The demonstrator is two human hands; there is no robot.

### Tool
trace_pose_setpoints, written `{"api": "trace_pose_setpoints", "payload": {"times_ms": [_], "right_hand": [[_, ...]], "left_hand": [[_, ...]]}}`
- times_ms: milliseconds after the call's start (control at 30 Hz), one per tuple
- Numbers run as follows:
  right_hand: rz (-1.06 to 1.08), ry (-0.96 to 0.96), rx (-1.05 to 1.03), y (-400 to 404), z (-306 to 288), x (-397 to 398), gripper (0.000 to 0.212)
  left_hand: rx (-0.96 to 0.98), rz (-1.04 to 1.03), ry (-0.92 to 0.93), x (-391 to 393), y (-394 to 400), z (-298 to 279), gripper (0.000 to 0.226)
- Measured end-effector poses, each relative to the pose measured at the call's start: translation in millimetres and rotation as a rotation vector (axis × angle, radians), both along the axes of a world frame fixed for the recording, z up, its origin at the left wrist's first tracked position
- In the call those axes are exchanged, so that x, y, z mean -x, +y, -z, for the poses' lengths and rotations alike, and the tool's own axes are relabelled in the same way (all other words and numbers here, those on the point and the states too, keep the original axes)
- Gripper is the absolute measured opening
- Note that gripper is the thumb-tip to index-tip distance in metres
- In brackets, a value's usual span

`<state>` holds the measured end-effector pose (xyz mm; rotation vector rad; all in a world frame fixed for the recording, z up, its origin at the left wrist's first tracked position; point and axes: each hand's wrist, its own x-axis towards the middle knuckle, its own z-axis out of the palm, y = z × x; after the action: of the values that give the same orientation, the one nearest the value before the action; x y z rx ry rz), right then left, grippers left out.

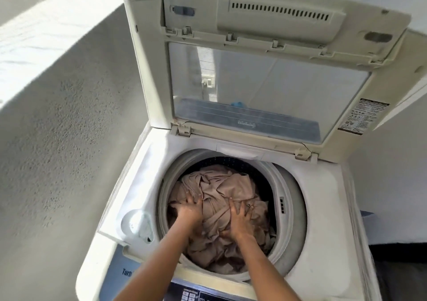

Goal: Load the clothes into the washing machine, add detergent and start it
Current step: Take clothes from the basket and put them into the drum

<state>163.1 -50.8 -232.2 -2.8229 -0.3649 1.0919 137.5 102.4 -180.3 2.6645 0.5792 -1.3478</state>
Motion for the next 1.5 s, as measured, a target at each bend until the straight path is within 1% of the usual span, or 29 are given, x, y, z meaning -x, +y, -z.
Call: {"api": "trace_pose_setpoints", "payload": {"times_ms": [67, 100, 133, 167, 200, 233, 267, 333, 433, 500, 567, 633, 700, 767, 967, 1033, 1167, 1267, 1333, 1400, 1433, 1467, 1500], "right_hand": [[0.019, -0.002, -0.017, -10.1, -7.5, -0.5, 0.113], [0.029, -0.006, -0.022, -15.3, -10.4, -1.2, 0.111], [0.037, -0.014, -0.025, -20.1, -12.6, -2.2, 0.109], [0.042, -0.018, -0.025, -23.8, -14.6, -3.2, 0.106], [0.045, -0.012, -0.023, -27.2, -17.5, -5.6, 0.105], [0.046, 0.013, -0.025, -29.2, -21.0, -9.5, 0.104], [0.046, 0.053, -0.037, -30.3, -24.5, -14.6, 0.104], [0.035, 0.098, -0.081, -32.4, -35.6, -27.1, 0.11], [-0.047, -0.011, -0.114, -36.6, -45.7, -46.7, 0.131], [-0.14, -0.029, -0.099, -39.4, -39.2, -52.0, 0.134], [-0.207, 0.013, -0.03, -38.1, -19.6, -51.0, 0.13], [-0.194, 0.051, 0.036, -32.3, 9.3, -45.9, 0.119], [-0.163, 0.061, 0.08, -25.6, 37.4, -43.6, 0.11], [-0.142, 0.05, 0.089, -22.5, 55.7, -48.7, 0.108], [-0.134, 0.109, 0.024, -20.7, 52.9, -64.1, 0.11], [-0.129, 0.126, 0.011, -19.3, 42.8, -62.8, 0.116], [-0.157, 0.197, -0.024, -18.5, 17.4, -59.4, 0.118], [-0.196, 0.33, -0.034, -22.7, -6.5, -70.8, 0.118], [-0.177, 0.409, -0.104, -24.6, -24.9, -81.5, 0.109], [-0.028, 0.399, -0.277, -22.2, -44.6, -82.6, 0.101], [0.079, 0.353, -0.373, -19.0, -49.6, -79.1, 0.102], [0.16, 0.293, -0.443, -14.4, -53.3, -72.0, 0.107], [0.192, 0.24, -0.464, -8.4, -53.9, -63.3, 0.111]], "left_hand": [[0.022, -0.047, -0.196, -4.9, 5.5, -18.9, 0.09], [0.004, -0.058, -0.308, -8.9, 6.9, -25.5, 0.089], [-0.015, -0.044, -0.383, -13.1, 6.4, -27.3, 0.094], [-0.019, -0.002, -0.405, -16.0, 3.6, -25.9, 0.102], [-0.006, 0.054, -0.378, -17.6, -2.1, -21.4, 0.106], [0.003, 0.104, -0.321, -18.2, -8.4, -13.8, 0.104], [0.005, 0.137, -0.255, -17.4, -15.7, -5.9, 0.097], [-0.003, 0.137, -0.196, -15.5, -28.5, 9.4, 0.083], [-0.056, 0.142, -0.154, -18.4, -44.3, 22.5, 0.076], [-0.112, 0.134, -0.141, -19.6, -50.2, 33.2, 0.079], [-0.159, 0.125, -0.13, -21.2, -55.5, 48.0, 0.086], [-0.189, 0.104, -0.138, -20.3, -59.8, 66.6, 0.092], [-0.206, 0.092, -0.139, -19.8, -62.6, 83.7, 0.091], [-0.205, 0.088, -0.145, -25.9, -61.5, 96.4, 0.089], [-0.177, 0.091, -0.129, -41.5, -50.3, 100.4, 0.089], [-0.133, 0.096, -0.149, -37.9, -42.3, 98.5, 0.087], [0.002, 0.123, -0.114, -26.5, -23.2, 70.8, 0.086], [0.171, 0.136, -0.061, -25.0, -4.5, 46.0, 0.091], [0.325, 0.109, -0.059, -27.0, 15.6, 32.3, 0.096], [0.526, -0.022, -0.119, -29.6, 30.6, 13.2, 0.092], [0.615, -0.149, -0.178, -31.0, 34.8, 4.7, 0.085], [0.666, -0.284, -0.266, -32.7, 35.2, -3.5, 0.078], [0.664, -0.379, -0.365, -34.6, 33.7, -7.0, 0.075]]}}
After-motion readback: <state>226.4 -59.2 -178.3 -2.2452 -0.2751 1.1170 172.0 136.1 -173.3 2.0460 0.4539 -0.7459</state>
